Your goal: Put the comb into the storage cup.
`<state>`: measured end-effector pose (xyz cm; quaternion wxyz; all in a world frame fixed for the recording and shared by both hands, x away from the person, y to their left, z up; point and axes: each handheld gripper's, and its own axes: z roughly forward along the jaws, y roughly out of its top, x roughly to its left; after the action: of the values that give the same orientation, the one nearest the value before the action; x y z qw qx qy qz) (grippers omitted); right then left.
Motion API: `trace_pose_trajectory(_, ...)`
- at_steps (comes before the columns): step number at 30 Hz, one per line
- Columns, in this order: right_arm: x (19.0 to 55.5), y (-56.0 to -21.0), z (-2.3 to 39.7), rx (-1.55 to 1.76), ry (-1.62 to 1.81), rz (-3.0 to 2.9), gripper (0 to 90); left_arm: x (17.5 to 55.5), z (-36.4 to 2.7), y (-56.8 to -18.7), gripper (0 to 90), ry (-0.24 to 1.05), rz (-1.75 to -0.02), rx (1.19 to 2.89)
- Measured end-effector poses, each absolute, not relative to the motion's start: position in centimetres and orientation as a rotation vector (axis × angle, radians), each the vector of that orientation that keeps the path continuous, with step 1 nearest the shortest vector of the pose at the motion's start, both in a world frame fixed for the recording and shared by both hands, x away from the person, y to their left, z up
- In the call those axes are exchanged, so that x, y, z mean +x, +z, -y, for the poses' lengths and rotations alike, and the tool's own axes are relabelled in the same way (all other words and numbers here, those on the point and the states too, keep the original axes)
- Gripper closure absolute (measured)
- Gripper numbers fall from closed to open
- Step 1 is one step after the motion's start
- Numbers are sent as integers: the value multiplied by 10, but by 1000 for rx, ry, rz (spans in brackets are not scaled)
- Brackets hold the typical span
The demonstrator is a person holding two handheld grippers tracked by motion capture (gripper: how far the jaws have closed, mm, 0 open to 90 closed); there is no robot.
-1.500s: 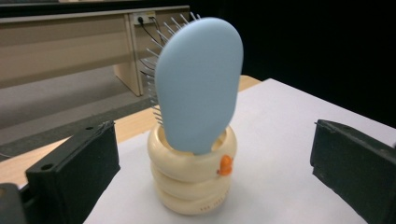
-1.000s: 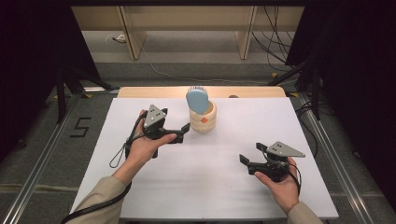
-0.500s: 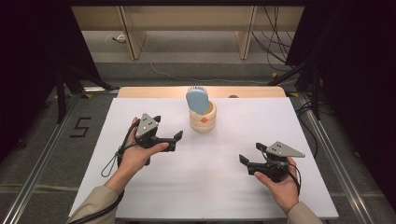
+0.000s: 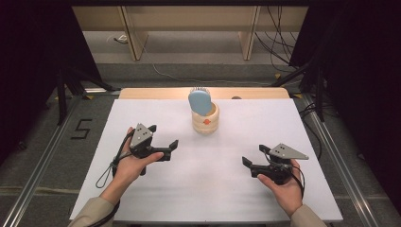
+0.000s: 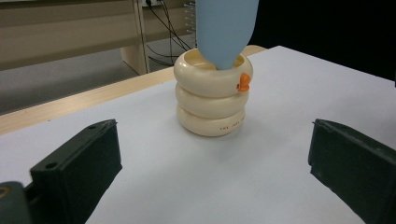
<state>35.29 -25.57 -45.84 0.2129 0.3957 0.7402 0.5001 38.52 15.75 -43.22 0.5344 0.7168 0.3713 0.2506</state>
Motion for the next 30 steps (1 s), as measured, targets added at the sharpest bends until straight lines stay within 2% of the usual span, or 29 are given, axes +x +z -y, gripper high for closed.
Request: trace_pose_trajectory(30, 352, -457, 257, 1085, 1392, -2055, 162, 363, -182, -451, 28, 649, -859, 1741)
